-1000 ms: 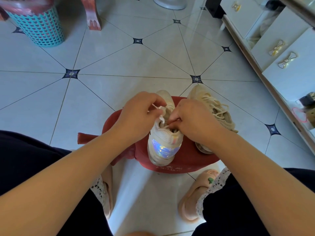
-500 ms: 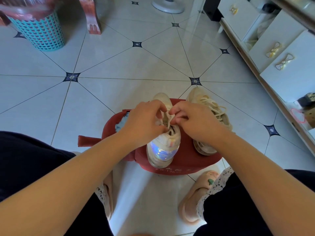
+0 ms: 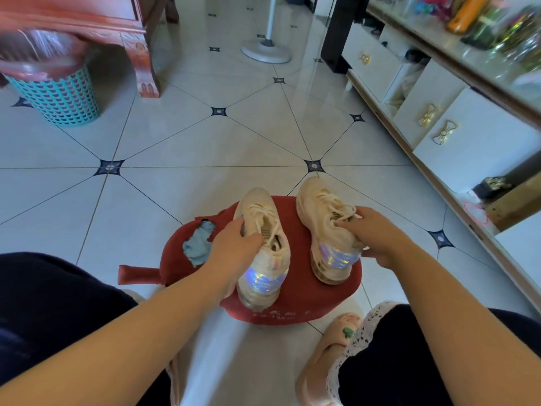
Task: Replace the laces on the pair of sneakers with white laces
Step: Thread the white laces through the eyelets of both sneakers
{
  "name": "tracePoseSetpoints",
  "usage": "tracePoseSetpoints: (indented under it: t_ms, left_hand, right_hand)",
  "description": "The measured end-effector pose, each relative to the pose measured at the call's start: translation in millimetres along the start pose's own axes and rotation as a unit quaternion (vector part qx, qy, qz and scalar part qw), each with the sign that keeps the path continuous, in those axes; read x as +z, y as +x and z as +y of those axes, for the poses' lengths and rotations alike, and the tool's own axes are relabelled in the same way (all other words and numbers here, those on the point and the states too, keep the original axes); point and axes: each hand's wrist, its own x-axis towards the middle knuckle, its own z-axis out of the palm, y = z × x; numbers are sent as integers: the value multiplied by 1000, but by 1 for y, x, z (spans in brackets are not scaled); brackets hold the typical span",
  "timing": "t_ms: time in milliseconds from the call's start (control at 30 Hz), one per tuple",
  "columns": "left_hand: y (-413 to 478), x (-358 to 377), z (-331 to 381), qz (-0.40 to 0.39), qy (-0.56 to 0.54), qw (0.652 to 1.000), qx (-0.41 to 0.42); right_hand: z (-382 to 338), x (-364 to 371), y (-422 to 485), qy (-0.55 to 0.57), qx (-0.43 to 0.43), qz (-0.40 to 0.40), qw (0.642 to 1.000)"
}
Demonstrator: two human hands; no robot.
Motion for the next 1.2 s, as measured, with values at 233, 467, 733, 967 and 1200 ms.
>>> tracePoseSetpoints:
  t_ms: [233,467,733,967,1200]
  left_hand:
    - [12,15,1,54,-1,997,50]
    - [25,30,4,83,-21,992,88]
    - [21,23,14,54,37,997,38]
    - [13,15,27,62,73,986,139]
    - [15,9,24,28,168,972,159]
  right_hand:
    - [3,12,5,-19,-66,55,996]
    - [1,30,8,-66,-114,62,989]
    - [-6,21,0,-181,-162,92,966]
    - [-14,57,-22,-300,-237,102,918]
    - [-36,61,-25,-339,-183,61,921]
